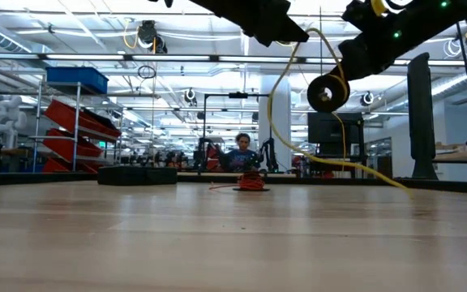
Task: Coil cords
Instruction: Coil the yellow wire on the spool
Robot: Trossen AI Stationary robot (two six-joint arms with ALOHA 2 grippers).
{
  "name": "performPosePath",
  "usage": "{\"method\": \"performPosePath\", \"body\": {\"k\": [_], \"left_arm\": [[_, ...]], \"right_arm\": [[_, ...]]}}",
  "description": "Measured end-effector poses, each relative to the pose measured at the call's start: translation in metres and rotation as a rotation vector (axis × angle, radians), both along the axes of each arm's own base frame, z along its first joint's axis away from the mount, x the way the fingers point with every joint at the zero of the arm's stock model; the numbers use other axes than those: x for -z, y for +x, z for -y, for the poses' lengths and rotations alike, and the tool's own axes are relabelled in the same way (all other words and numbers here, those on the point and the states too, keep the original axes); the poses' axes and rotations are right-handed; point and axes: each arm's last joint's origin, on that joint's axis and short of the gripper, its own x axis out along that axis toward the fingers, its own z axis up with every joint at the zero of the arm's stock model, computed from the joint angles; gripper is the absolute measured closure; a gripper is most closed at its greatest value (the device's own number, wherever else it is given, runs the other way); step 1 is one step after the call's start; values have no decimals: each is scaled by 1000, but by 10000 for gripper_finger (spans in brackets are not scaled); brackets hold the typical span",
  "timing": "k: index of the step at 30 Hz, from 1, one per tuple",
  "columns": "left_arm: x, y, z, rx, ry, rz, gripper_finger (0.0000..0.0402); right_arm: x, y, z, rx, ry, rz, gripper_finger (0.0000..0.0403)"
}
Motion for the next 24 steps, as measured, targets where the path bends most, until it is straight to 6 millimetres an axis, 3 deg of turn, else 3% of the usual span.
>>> {"method": "performPosePath", "body": {"k": [10, 24], "left_arm": [[-7, -5, -8, -58, 11, -6, 401], [-7, -7, -21, -110, 34, -34, 401]], "right_arm": [[8, -12, -19, -10, -3, -74, 403], [0, -44, -43, -132, 40, -62, 403]]}}
